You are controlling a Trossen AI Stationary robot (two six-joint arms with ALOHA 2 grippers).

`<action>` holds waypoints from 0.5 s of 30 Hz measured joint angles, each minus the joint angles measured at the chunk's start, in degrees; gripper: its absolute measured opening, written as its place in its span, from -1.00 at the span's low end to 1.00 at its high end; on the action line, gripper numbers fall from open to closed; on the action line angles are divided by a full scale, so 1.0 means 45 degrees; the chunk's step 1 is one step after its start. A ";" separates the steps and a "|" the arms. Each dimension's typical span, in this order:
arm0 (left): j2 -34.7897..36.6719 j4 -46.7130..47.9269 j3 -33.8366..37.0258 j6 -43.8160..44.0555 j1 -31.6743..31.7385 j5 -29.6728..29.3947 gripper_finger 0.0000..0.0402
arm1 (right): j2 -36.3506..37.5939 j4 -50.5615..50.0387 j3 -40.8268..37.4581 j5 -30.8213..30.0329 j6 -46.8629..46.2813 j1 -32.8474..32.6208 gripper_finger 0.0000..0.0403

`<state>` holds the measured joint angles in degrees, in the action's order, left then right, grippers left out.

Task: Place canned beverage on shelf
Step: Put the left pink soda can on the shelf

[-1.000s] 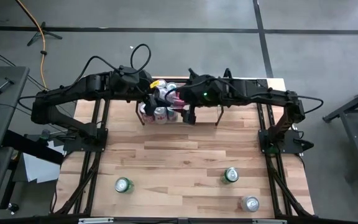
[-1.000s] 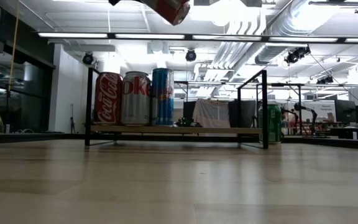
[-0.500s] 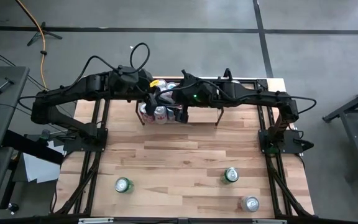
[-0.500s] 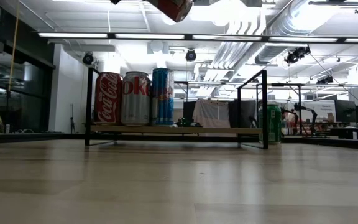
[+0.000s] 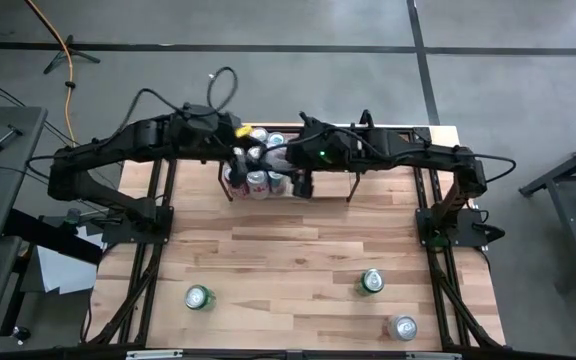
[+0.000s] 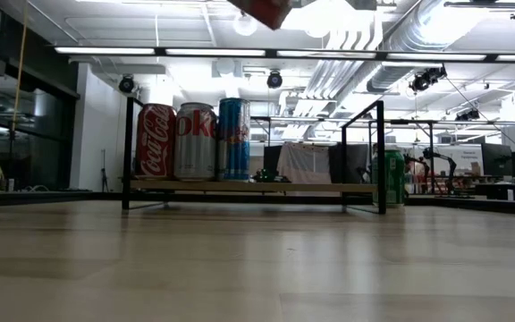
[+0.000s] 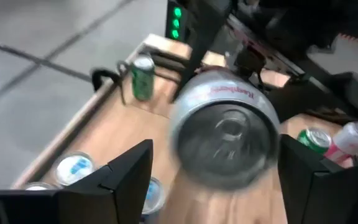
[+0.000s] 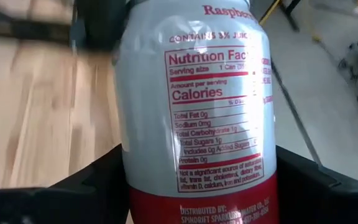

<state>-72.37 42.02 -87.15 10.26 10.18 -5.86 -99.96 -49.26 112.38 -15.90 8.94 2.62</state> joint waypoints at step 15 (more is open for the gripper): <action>0.3943 -0.0996 0.3491 0.0698 -0.0300 -0.0096 0.16 | 0.5464 0.1391 -0.6565 0.3996 -0.3159 0.1924 0.39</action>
<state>-54.63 37.54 -71.44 13.40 8.83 -6.29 -75.37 -43.00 82.83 2.08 -5.27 11.28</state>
